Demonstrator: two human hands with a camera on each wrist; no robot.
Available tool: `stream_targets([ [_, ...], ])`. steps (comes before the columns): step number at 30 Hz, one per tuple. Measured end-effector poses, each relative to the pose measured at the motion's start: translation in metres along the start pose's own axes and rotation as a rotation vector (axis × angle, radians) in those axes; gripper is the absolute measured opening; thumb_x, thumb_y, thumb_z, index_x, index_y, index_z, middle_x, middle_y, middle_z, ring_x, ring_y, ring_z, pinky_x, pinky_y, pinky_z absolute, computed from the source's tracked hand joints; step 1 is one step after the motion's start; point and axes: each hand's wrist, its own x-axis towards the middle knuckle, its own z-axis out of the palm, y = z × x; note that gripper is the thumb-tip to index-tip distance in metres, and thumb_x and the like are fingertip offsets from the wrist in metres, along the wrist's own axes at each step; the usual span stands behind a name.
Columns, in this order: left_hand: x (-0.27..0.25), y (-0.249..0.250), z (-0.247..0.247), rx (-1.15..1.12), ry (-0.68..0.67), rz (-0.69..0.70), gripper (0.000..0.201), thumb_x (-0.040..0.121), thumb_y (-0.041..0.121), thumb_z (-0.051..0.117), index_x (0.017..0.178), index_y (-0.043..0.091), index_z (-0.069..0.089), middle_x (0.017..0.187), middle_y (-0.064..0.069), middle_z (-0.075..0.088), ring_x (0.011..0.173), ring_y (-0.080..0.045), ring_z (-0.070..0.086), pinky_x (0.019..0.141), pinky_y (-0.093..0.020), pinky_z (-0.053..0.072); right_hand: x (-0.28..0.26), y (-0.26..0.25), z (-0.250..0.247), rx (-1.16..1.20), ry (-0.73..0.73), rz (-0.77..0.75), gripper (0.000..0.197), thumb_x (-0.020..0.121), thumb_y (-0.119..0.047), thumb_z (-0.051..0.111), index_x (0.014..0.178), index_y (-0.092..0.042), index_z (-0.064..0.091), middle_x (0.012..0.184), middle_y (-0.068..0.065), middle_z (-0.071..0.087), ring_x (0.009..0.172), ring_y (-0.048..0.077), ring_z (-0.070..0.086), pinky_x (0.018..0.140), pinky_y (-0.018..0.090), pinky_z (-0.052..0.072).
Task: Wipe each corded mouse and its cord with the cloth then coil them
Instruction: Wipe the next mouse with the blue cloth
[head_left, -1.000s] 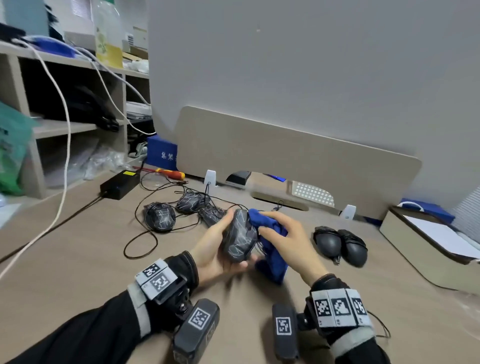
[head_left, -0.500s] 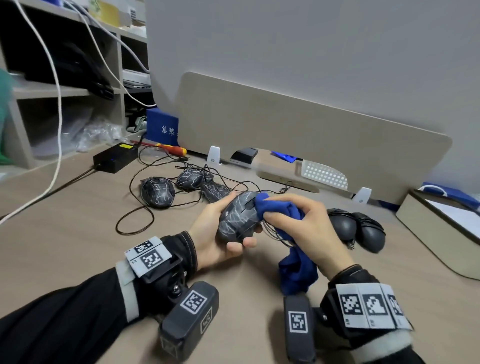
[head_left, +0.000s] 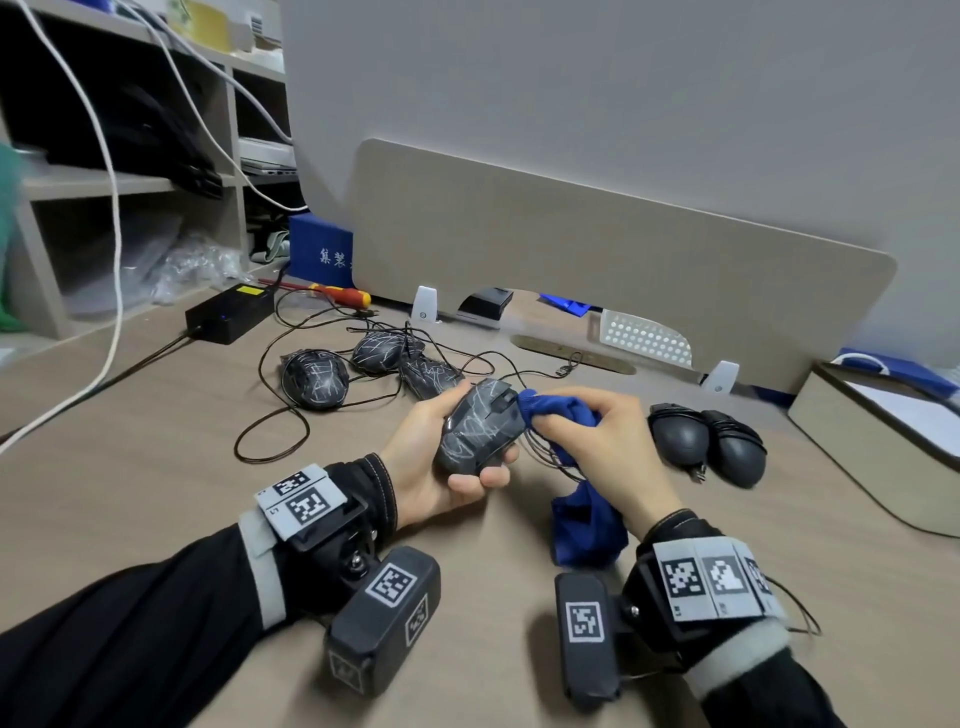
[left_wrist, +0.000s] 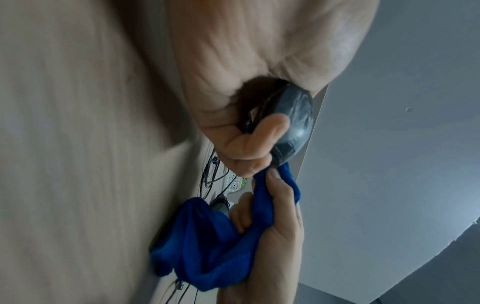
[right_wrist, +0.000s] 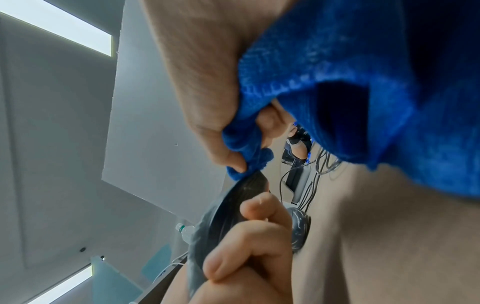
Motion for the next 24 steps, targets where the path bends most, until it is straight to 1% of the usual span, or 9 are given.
stream_targets([
  [4, 0.001, 0.003, -0.002, -0.059, 0.026, 0.019, 0.051, 0.1, 0.05, 0.033, 0.109, 0.009, 0.061, 0.078, -0.013, 0.052, 0.046, -0.019, 0.042, 0.026, -0.014, 0.021, -0.003, -0.006, 0.008, -0.043, -0.148, -0.033, 0.018, 0.083, 0.012, 0.064, 0.085, -0.001, 0.076, 0.061, 0.002, 0.062, 0.053, 0.013, 0.042, 0.048, 0.021, 0.036],
  [7, -0.001, 0.001, -0.001, -0.046, -0.002, -0.022, 0.054, 0.1, 0.052, 0.032, 0.114, 0.008, 0.06, 0.078, -0.014, 0.049, 0.048, -0.019, 0.042, 0.026, -0.015, 0.025, 0.001, 0.0, 0.006, -0.017, -0.014, -0.045, 0.022, 0.084, 0.01, 0.063, 0.085, -0.005, 0.077, 0.062, 0.007, 0.063, 0.052, 0.012, 0.04, 0.048, 0.021, 0.036],
  [9, -0.002, -0.001, 0.001, -0.037, -0.012, -0.029, 0.054, 0.1, 0.052, 0.033, 0.114, 0.008, 0.06, 0.078, -0.014, 0.049, 0.048, -0.019, 0.041, 0.025, -0.016, 0.025, 0.002, 0.002, 0.003, -0.035, 0.004, -0.053, 0.023, 0.084, 0.01, 0.063, 0.086, -0.007, 0.078, 0.062, 0.01, 0.061, 0.051, 0.012, 0.04, 0.047, 0.022, 0.035],
  [11, -0.002, 0.0, 0.001, -0.063, 0.002, -0.017, 0.052, 0.1, 0.05, 0.033, 0.105, 0.007, 0.063, 0.077, -0.013, 0.05, 0.047, -0.019, 0.041, 0.026, -0.014, 0.023, 0.0, 0.0, 0.006, -0.046, -0.104, -0.067, 0.023, 0.082, 0.01, 0.065, 0.085, -0.009, 0.078, 0.063, 0.005, 0.063, 0.053, 0.014, 0.044, 0.048, 0.023, 0.037],
  [13, -0.001, 0.001, 0.0, -0.081, 0.009, -0.017, 0.051, 0.099, 0.049, 0.034, 0.098, 0.007, 0.063, 0.077, -0.012, 0.051, 0.046, -0.018, 0.042, 0.025, -0.015, 0.022, -0.001, -0.001, 0.011, -0.056, -0.187, -0.067, 0.023, 0.081, 0.005, 0.07, 0.083, -0.016, 0.079, 0.071, 0.008, 0.069, 0.059, 0.019, 0.05, 0.052, 0.027, 0.042],
  [15, -0.003, 0.002, 0.0, -0.079, -0.015, -0.049, 0.05, 0.099, 0.049, 0.034, 0.103, 0.007, 0.062, 0.078, -0.012, 0.05, 0.048, -0.017, 0.041, 0.024, -0.016, 0.024, 0.001, 0.001, 0.011, -0.024, -0.117, -0.054, 0.024, 0.082, 0.005, 0.069, 0.083, -0.017, 0.079, 0.068, 0.009, 0.068, 0.059, 0.016, 0.05, 0.052, 0.027, 0.041],
  [17, -0.005, 0.001, 0.002, -0.054, -0.063, -0.071, 0.051, 0.099, 0.051, 0.034, 0.11, 0.008, 0.06, 0.079, -0.013, 0.049, 0.049, -0.017, 0.041, 0.025, -0.016, 0.025, 0.004, 0.005, 0.005, 0.006, 0.035, -0.018, 0.023, 0.085, 0.006, 0.067, 0.084, -0.014, 0.078, 0.06, 0.001, 0.059, 0.054, 0.011, 0.043, 0.049, 0.021, 0.036],
  [19, -0.006, -0.001, 0.004, -0.027, -0.084, -0.075, 0.053, 0.098, 0.054, 0.035, 0.112, 0.01, 0.06, 0.08, -0.014, 0.049, 0.05, -0.018, 0.041, 0.026, -0.016, 0.026, 0.005, 0.007, -0.001, -0.034, 0.105, 0.021, 0.018, 0.087, 0.002, 0.067, 0.086, -0.012, 0.078, 0.059, -0.002, 0.056, 0.053, 0.01, 0.042, 0.049, 0.02, 0.036],
  [24, -0.006, -0.001, 0.005, -0.037, -0.092, -0.022, 0.056, 0.095, 0.054, 0.039, 0.101, 0.007, 0.07, 0.079, -0.014, 0.051, 0.049, -0.017, 0.04, 0.028, -0.015, 0.022, 0.007, 0.005, -0.005, 0.002, 0.294, 0.052, 0.007, 0.087, -0.011, 0.068, 0.082, -0.007, 0.07, 0.062, 0.001, 0.055, 0.053, 0.011, 0.044, 0.05, 0.023, 0.037],
])
